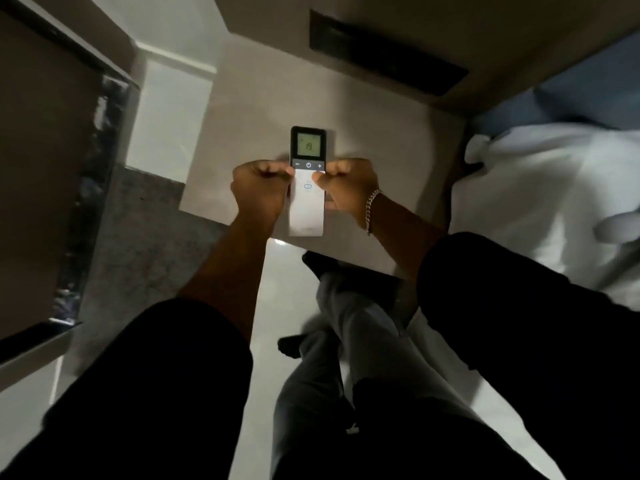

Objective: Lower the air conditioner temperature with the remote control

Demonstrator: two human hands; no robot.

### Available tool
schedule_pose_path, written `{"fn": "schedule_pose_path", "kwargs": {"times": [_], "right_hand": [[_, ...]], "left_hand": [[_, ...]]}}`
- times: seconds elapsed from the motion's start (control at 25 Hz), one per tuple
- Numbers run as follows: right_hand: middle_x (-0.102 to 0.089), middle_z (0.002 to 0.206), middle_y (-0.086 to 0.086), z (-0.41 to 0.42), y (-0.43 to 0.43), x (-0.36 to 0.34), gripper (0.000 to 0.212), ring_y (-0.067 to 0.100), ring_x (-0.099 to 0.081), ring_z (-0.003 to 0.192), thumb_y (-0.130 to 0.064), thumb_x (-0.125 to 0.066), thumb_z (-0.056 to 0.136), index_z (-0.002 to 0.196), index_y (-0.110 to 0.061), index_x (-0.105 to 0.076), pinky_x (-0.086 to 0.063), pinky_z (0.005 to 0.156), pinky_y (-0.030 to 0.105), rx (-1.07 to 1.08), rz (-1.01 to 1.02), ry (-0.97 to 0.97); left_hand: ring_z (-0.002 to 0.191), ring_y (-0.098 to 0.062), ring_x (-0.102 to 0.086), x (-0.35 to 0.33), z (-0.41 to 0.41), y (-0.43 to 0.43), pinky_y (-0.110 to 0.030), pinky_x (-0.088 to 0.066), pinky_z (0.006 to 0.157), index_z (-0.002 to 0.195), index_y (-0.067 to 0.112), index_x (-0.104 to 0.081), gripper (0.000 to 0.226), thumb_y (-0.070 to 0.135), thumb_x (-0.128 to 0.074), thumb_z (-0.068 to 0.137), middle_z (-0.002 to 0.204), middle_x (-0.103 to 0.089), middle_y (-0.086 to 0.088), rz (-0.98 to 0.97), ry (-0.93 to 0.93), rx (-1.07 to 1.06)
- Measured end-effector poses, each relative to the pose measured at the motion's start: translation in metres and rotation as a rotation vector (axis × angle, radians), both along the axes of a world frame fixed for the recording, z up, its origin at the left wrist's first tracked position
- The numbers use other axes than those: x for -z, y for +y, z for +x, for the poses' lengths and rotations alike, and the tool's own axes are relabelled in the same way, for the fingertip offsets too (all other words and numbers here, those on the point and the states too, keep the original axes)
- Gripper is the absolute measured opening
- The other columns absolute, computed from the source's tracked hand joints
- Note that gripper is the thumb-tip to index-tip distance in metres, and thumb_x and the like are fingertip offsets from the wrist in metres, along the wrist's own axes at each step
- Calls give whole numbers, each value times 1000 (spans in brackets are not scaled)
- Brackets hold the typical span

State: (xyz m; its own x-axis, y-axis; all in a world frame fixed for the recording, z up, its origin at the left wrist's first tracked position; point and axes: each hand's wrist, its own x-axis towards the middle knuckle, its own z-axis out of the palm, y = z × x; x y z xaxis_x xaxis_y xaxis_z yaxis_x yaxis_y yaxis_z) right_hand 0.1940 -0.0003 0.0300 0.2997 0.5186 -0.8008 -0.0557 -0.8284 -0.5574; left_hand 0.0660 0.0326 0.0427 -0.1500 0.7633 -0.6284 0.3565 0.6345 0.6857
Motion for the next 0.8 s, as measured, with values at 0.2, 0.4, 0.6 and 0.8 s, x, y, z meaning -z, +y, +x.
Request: {"fn": "schedule_pose_path", "kwargs": {"times": [0.2,0.4,0.6,0.8], "right_hand": [[-74,106,16,5,-28,83,17,30,-72,93,-17,-73,79,94,-9,-71,-61,79,46,0,-124,-116],[-76,100,13,3,-33,121,20,27,-73,88,-21,-75,76,91,-8,-75,-62,76,39,-128,-138,-311],[-75,103,13,-2,-27,137,25,29,-72,93,-18,-73,75,97,-8,-74,-61,80,39,-171,-185,-409],[-74,104,7,0,-27,138,25,23,-70,98,-20,-71,75,99,-11,-72,-53,77,21,-186,-294,-467]], "left_hand": [[98,-27,-70,89,14,-20,-26,-54,85,95,3,-71,16,13,-64,85,106,-74,-13,-2,291,409],[102,-27,-70,116,19,-25,-16,-45,82,94,3,-74,18,7,-58,87,108,-75,-12,145,364,571],[104,-27,-68,122,17,-30,-1,-37,67,100,-1,-70,21,6,-52,90,110,-73,-15,184,365,580],[101,-30,-69,108,11,-38,-27,-55,80,104,1,-67,22,11,-53,91,112,-71,-17,11,229,446]]}}
